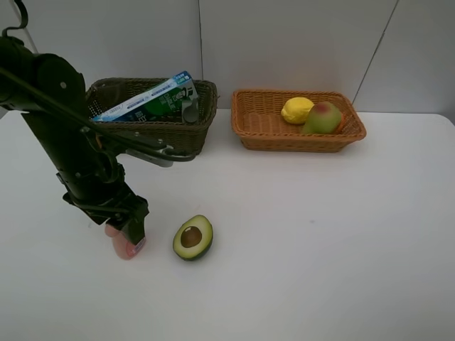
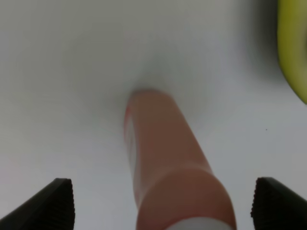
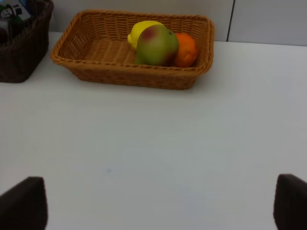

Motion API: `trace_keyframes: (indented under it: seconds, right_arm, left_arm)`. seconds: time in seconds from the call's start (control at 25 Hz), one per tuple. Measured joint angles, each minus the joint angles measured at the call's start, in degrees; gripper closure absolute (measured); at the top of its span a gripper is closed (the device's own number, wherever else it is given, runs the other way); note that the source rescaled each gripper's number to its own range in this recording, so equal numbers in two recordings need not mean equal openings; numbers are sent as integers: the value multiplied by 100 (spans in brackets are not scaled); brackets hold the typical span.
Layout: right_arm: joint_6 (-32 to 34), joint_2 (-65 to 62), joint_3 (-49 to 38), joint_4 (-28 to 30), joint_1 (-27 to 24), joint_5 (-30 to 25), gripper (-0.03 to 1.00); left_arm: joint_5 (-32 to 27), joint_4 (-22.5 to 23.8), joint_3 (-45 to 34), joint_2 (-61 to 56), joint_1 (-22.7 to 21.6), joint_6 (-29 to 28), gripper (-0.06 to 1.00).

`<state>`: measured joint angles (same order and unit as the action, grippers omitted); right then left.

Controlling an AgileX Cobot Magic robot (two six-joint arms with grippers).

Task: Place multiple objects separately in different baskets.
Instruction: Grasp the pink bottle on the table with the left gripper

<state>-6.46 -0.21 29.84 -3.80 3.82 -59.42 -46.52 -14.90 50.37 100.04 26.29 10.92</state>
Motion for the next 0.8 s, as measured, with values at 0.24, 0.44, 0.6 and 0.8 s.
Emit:
trace_keyframes:
  seconds: [0.24,0.44,0.6,0.8]
  right_arm:
    - [0,0,0,0,0,0,-3]
    - [0,0,0,0,0,0,-3]
    - [0,0,0,0,0,0,-3]
    - [0,0,0,0,0,0,-3]
  left_arm:
    - [142,0,0,83,0,12,-3]
    - [142,-28,0,269,0,56,-3]
    - [158,-61,0,289,0,102,-3]
    - [190,-61,0,289,0,122,-2]
